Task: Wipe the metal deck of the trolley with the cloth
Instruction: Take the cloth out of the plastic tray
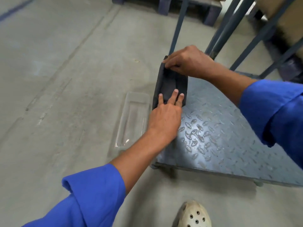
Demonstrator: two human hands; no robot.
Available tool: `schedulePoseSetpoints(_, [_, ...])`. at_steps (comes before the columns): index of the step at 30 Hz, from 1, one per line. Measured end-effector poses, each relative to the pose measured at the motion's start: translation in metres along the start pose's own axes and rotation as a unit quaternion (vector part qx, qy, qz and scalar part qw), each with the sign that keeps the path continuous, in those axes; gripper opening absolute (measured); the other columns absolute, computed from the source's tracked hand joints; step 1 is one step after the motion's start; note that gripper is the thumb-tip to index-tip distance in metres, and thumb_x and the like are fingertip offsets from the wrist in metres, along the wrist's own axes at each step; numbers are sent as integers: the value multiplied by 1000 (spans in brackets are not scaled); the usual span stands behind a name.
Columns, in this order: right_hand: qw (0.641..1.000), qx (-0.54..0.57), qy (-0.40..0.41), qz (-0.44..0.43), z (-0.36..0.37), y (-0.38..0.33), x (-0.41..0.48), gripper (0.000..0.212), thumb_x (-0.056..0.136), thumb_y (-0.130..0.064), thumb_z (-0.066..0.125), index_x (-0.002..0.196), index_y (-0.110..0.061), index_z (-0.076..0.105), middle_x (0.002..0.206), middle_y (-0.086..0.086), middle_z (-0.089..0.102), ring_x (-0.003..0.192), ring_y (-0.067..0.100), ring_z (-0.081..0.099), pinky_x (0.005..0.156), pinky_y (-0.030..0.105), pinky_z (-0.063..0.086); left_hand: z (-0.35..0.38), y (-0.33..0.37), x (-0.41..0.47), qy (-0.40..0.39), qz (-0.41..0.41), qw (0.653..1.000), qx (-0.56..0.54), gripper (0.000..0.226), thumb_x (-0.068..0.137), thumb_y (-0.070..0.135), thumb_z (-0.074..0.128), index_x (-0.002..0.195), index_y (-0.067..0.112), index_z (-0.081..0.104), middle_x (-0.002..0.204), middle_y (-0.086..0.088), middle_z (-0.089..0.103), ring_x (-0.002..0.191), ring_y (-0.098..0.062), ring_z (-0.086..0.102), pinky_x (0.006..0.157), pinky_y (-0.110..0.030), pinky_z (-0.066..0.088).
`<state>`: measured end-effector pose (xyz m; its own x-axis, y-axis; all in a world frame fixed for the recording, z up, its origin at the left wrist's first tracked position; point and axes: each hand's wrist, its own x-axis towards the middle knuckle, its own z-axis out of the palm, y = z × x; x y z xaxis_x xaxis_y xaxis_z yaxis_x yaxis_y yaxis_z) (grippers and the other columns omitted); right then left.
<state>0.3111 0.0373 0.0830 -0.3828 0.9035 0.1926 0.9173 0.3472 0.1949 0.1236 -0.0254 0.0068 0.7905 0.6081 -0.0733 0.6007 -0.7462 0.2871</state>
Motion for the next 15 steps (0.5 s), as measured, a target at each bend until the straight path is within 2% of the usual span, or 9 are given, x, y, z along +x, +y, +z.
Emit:
schedulePoseSetpoints(4, [994, -17, -77, 80, -15, 8, -54, 22, 98, -17, 70, 117, -12, 79, 124, 8, 76, 109, 28, 75, 98, 45, 59, 13, 60, 0, -21, 55, 998, 26, 79, 109, 8, 47, 171, 11, -1, 179, -13, -7, 161, -45, 18, 127, -51, 29])
schedulePoseSetpoints(6, [975, 13, -168, 142, -2, 2, -82, 33, 103, -28, 64, 131, -13, 73, 143, 9, 66, 122, 32, 68, 104, 44, 53, 37, 79, -2, -72, 61, 996, 5, 81, 109, 19, 47, 171, 15, -5, 179, -15, -8, 163, -46, 7, 131, -57, 17])
schedulePoseSetpoints(8, [937, 40, -285, 197, 18, -7, -107, 47, 108, -42, 54, 145, -14, 62, 163, 10, 44, 132, 36, 60, 110, 43, 45, 70, 85, -8, -130, 60, 990, 12, 85, 110, 38, 44, 170, 18, -12, 178, -15, -13, 165, -40, -9, 131, -62, -2])
schedulePoseSetpoints(10, [906, 63, -345, 237, 38, -12, -126, 60, 108, -51, 47, 156, -15, 49, 171, 11, 29, 141, 38, 51, 116, 41, 39, 101, 81, -16, -112, 69, 991, 29, 79, 112, 49, 29, 170, 16, -12, 177, -17, -18, 164, -36, -19, 129, -63, -12])
schedulePoseSetpoints(13, [903, 95, -310, 282, 60, -15, -144, 70, 107, -55, 46, 163, -15, 33, 173, 10, 21, 155, 32, 33, 125, 40, 28, 124, 71, -27, -37, 83, 996, 1, 77, 110, 52, 22, 171, 13, -4, 177, -20, -14, 164, -37, -18, 129, -62, -13])
schedulePoseSetpoints(15, [902, 122, -274, 310, 71, -22, -151, 72, 107, -53, 45, 165, -14, 29, 174, 11, 17, 160, 31, 20, 129, 44, 22, 127, 68, -28, -15, 87, 996, -18, 79, 106, 54, 16, 171, 10, 3, 177, -21, -8, 165, -37, -14, 130, -61, -10])
